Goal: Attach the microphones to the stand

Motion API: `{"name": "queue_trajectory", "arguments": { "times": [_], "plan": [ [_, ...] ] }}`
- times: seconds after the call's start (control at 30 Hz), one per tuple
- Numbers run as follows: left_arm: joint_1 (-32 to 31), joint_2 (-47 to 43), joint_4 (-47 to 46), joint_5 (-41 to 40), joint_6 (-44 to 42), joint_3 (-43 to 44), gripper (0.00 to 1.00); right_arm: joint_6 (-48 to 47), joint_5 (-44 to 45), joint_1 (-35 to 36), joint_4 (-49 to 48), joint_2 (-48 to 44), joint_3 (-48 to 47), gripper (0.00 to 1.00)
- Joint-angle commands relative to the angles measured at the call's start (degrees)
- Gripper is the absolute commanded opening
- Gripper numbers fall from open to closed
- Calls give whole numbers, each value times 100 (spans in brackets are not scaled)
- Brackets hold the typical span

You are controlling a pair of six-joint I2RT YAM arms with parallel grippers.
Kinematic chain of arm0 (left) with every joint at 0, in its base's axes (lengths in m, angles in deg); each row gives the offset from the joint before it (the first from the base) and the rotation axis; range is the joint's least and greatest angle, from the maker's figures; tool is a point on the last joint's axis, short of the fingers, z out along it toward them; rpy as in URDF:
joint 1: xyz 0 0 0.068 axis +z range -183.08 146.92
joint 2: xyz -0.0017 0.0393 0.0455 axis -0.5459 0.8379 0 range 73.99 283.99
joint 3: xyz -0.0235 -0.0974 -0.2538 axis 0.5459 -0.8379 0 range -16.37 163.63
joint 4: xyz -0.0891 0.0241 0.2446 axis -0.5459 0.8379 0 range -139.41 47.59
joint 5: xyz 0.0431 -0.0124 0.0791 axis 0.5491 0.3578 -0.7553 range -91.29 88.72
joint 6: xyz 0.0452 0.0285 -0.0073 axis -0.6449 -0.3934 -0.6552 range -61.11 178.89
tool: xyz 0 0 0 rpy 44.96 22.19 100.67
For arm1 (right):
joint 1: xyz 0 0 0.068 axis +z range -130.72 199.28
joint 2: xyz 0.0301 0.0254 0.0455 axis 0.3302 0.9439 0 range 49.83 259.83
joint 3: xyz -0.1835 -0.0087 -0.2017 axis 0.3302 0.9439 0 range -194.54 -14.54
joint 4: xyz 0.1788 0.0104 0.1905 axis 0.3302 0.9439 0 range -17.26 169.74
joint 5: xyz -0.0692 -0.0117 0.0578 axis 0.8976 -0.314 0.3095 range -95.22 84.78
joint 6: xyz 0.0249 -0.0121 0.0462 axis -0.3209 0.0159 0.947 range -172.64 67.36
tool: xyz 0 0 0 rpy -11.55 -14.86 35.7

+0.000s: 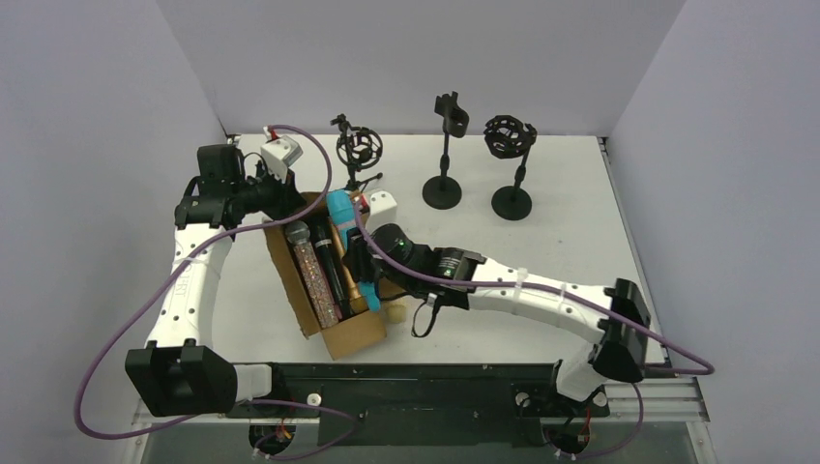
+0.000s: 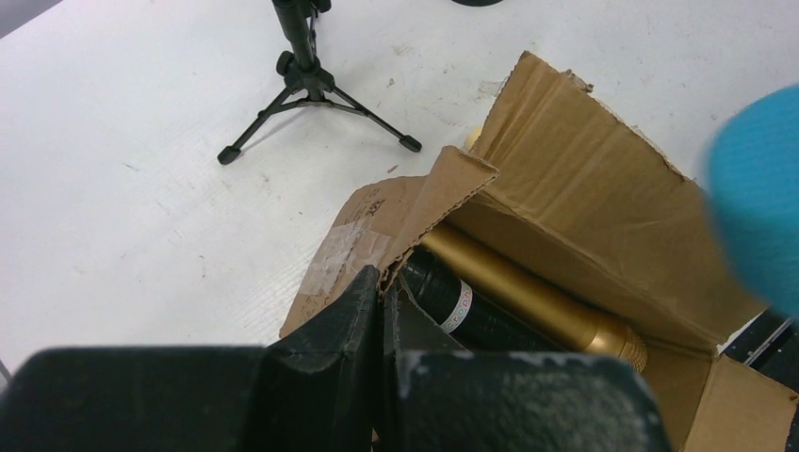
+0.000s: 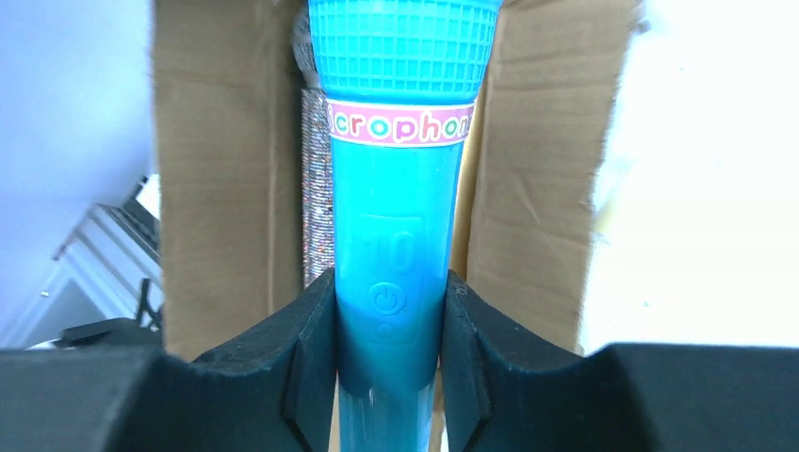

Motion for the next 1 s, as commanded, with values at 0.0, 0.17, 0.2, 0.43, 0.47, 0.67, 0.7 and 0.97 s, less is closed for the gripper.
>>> {"name": "queue_trajectory", "arguments": {
  "times": [0.0,0.17,0.2,0.43,0.47,0.67,0.7,0.97],
  "plan": [
    [0,-190,-442,132,-123,275,0,-1,460,38,6,-936,416,0],
    [0,-150,-331,138,-170,397,0,398,650,-445,-69,-1903,1673,0],
    [0,-146,-337,134,-185,404,0,469,657,-534,-87,-1991,1860,0],
    [0,-160,-251,117,-294,387,0,865,689,-1075,-680,-2117,3318,0],
    [0,-160,-244,136,-291,391,0,879,588,-1155,-761,-2036,3386,0],
    [-9,-187,-226,174,-245,402,0,828,72,-1519,-1504,-829,3340,0],
    [-9,-200,-227,183,-230,396,0,825,29,-1541,-1534,-694,3188,0],
    [-21,-268,-266,250,-153,405,0,1191,-419,-1749,-1986,474,2656,0]
  ]
}}
